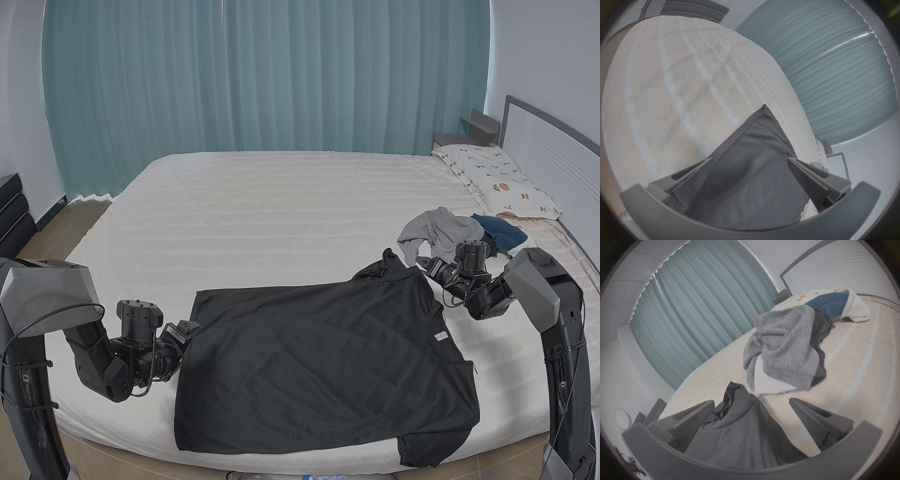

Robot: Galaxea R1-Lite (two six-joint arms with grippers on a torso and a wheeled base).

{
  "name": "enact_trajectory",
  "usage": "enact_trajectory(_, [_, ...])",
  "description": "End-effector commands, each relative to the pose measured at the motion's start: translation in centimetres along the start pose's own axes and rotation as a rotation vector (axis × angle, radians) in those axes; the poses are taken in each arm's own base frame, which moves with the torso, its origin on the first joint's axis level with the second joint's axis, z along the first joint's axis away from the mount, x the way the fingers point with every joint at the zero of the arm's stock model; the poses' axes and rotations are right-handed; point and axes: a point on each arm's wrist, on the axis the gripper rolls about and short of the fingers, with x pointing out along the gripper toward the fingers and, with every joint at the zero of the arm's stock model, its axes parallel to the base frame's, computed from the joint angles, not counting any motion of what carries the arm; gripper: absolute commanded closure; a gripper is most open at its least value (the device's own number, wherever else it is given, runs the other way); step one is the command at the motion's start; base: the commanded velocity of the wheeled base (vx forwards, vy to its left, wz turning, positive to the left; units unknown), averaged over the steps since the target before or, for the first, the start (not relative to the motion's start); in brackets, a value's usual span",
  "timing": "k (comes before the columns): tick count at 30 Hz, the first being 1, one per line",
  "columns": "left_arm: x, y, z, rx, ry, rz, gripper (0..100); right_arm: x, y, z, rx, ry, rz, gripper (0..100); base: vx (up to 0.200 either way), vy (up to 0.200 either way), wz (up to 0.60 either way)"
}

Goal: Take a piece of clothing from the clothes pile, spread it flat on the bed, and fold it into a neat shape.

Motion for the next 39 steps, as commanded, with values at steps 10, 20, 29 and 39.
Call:
enact_trajectory(10, [-2.6,1.1,-0.5,0.018,-0.026,-0.063,0,-16.5,-2.4,0.9,0.063,0.164,0.095,0,0.000,0.000,0.00])
enact_trajectory(20, [-4.7,-0.8,-2.4,0.092,0.021,-0.133,0,-24.0,-5.1,-3.0,0.152,0.335,0.048,0,0.000,0.000,0.00])
enact_trajectory(29, [-6.3,1.9,-4.4,0.110,0.101,-0.030,0,-24.6,-6.1,-4.7,0.186,0.407,0.070,0,-0.067,0.000,0.00])
enact_trajectory(39, [-6.4,3.1,-6.4,0.152,0.177,0.032,0,-25.8,-7.0,-5.6,0.164,0.437,0.044,0,-0.200,0.000,0.00])
